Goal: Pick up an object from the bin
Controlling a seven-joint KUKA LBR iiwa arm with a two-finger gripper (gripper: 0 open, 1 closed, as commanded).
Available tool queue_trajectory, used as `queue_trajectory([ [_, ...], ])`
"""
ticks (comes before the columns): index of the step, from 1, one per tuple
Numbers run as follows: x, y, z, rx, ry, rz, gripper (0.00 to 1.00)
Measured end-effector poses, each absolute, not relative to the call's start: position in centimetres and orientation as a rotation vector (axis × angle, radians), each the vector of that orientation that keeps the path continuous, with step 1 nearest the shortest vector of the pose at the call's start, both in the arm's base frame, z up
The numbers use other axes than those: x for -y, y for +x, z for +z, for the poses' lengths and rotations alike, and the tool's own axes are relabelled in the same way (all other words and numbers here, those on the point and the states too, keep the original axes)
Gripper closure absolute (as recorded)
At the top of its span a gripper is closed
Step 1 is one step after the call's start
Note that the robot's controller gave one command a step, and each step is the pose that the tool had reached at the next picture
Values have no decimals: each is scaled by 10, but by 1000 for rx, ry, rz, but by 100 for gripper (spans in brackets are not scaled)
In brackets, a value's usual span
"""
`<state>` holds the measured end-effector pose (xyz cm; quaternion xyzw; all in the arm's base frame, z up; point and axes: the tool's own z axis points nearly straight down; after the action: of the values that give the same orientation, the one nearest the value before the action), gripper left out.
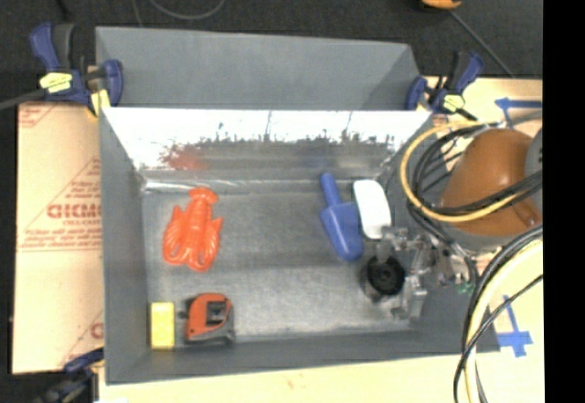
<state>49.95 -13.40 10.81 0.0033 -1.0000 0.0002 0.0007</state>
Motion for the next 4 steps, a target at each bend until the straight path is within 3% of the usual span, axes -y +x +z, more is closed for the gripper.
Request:
queue_trajectory([
  [1, 140, 495, 140, 3138, -204, 1, 0],
  [2, 139, 501, 72, 3141, -313, 3, 0],
  [3, 141, 503, 76, 3145, -343, 3, 100],
  [4, 141, 503, 76, 3145, -343, 3, 100],
])
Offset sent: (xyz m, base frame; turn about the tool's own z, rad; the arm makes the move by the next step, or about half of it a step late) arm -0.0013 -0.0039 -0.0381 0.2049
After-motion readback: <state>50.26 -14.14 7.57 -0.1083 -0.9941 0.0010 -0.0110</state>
